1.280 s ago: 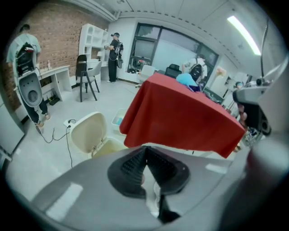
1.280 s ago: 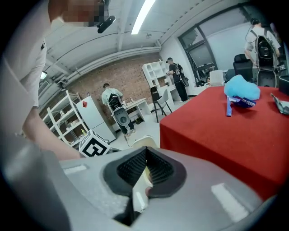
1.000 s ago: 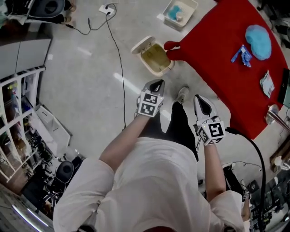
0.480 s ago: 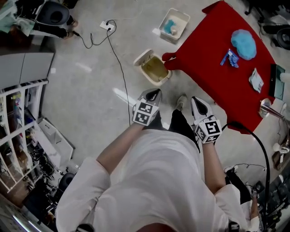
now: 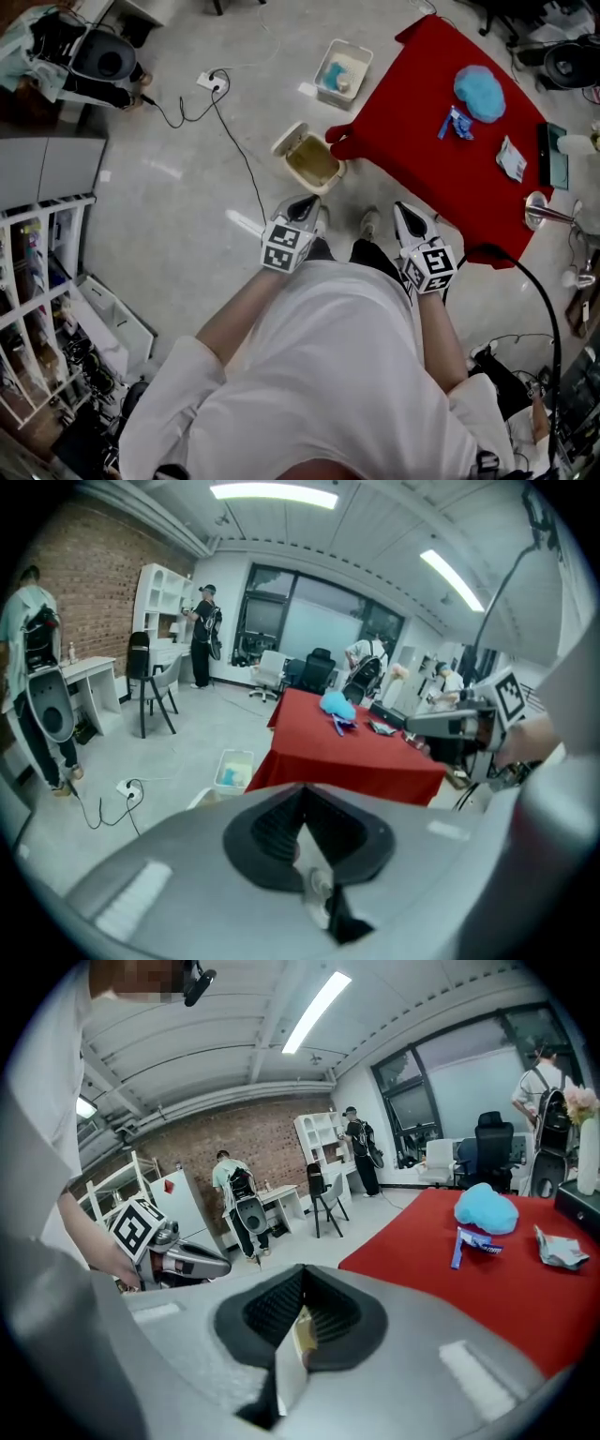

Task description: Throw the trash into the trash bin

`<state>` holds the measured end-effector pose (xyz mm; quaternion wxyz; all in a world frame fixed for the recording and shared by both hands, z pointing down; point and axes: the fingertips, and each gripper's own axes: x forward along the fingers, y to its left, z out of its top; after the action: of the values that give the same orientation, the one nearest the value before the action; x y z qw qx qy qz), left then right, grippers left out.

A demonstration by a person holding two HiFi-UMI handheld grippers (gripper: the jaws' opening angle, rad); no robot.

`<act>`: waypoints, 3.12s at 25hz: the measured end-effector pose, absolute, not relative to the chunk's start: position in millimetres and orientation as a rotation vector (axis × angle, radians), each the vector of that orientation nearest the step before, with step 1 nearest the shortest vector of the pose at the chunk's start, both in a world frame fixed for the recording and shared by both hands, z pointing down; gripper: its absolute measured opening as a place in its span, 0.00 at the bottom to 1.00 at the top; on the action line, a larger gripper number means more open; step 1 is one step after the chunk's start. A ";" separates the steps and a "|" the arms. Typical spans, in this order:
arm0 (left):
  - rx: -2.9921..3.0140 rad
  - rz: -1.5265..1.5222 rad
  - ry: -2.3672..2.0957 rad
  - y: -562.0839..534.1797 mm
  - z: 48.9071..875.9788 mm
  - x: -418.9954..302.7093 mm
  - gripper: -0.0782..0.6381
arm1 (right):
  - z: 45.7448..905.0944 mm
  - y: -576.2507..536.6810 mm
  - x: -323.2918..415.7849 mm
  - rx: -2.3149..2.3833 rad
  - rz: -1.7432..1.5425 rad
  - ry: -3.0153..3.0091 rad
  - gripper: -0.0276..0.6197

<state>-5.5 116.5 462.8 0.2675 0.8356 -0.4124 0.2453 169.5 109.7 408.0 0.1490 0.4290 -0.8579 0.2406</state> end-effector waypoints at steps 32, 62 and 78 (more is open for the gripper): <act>2.374 0.585 -1.044 95.4 424.5 -1.6 0.12 | 399.8 76.7 176.8 1.421 0.678 -2.399 0.05; 1.961 0.565 -1.501 56.1 451.8 43.4 0.12 | 544.3 -99.5 400.5 1.049 0.480 -1.999 0.26; 1.787 0.541 -1.598 77.1 465.6 24.9 0.12 | 601.1 -133.6 427.8 0.876 0.094 -1.683 0.14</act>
<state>24.9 77.1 465.6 0.3354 0.6850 -0.6125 0.2075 427.8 -133.6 601.1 0.5818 0.3749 -0.7206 0.0403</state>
